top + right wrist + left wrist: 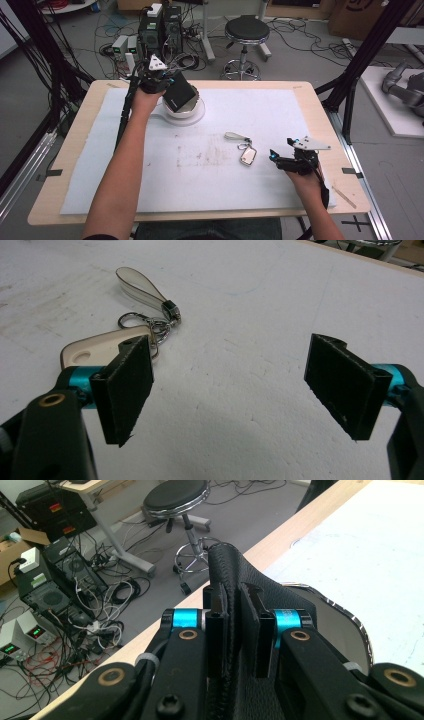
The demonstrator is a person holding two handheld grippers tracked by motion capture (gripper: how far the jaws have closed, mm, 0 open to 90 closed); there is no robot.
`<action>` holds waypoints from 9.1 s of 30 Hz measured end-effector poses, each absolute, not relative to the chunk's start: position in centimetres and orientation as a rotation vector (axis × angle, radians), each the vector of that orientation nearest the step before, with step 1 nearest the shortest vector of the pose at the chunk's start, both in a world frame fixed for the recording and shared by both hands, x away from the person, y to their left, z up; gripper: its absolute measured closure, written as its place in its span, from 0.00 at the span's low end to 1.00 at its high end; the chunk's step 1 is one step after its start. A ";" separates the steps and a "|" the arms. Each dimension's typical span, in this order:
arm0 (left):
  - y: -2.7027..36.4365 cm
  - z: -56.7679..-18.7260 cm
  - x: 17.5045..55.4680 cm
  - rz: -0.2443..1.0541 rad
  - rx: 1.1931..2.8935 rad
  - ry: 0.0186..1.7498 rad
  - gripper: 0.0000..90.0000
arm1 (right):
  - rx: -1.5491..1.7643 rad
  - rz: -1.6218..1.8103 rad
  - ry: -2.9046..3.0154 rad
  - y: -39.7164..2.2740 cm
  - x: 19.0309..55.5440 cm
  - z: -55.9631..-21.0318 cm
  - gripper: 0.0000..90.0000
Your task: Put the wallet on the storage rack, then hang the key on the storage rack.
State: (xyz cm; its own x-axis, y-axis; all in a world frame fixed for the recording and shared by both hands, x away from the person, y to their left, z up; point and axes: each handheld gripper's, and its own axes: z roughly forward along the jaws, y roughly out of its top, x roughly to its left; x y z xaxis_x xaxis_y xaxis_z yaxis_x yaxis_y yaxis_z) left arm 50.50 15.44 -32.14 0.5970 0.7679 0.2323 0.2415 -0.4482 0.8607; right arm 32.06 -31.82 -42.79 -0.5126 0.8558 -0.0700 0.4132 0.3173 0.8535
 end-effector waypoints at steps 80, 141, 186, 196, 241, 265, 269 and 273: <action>25.0 -41.3 35.8 0.506 1.786 0.888 0.20 | 1.040 1.152 2.133 -29.8 34.4 -42.9 0.22; 27.2 -41.9 32.0 0.551 1.807 0.921 0.21 | 0.977 1.011 2.439 -23.5 40.5 -44.5 0.92; 27.8 -41.4 31.7 0.539 1.759 0.912 0.21 | 0.386 1.293 2.304 -3.2 44.0 -27.5 0.92; 28.3 -41.4 31.4 0.541 1.741 0.928 0.21 | 0.331 1.267 2.330 1.3 45.4 -26.9 0.92; 28.7 -41.6 31.4 0.543 1.746 0.939 0.21 | 0.349 1.090 2.337 6.2 47.8 -28.9 0.69; 27.2 -41.4 32.7 0.543 1.768 0.893 0.21 | 0.519 1.116 2.331 -7.7 44.1 -29.2 0.34; 26.8 -41.3 33.3 0.537 1.772 0.886 0.21 | 0.522 1.163 2.273 -9.8 43.0 -29.8 0.34; 26.5 -41.4 33.9 0.531 1.777 0.874 0.21 | 0.561 1.170 2.270 -11.8 42.1 -30.9 0.33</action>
State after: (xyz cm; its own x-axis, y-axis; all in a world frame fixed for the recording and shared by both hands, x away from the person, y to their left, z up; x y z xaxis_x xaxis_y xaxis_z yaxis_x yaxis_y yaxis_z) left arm 33.90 26.50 -41.36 0.6361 0.7700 -0.0505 0.3102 -0.1953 0.9304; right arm 42.09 -11.85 -30.86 -0.7785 0.5722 -0.2578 0.1220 0.5409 0.8322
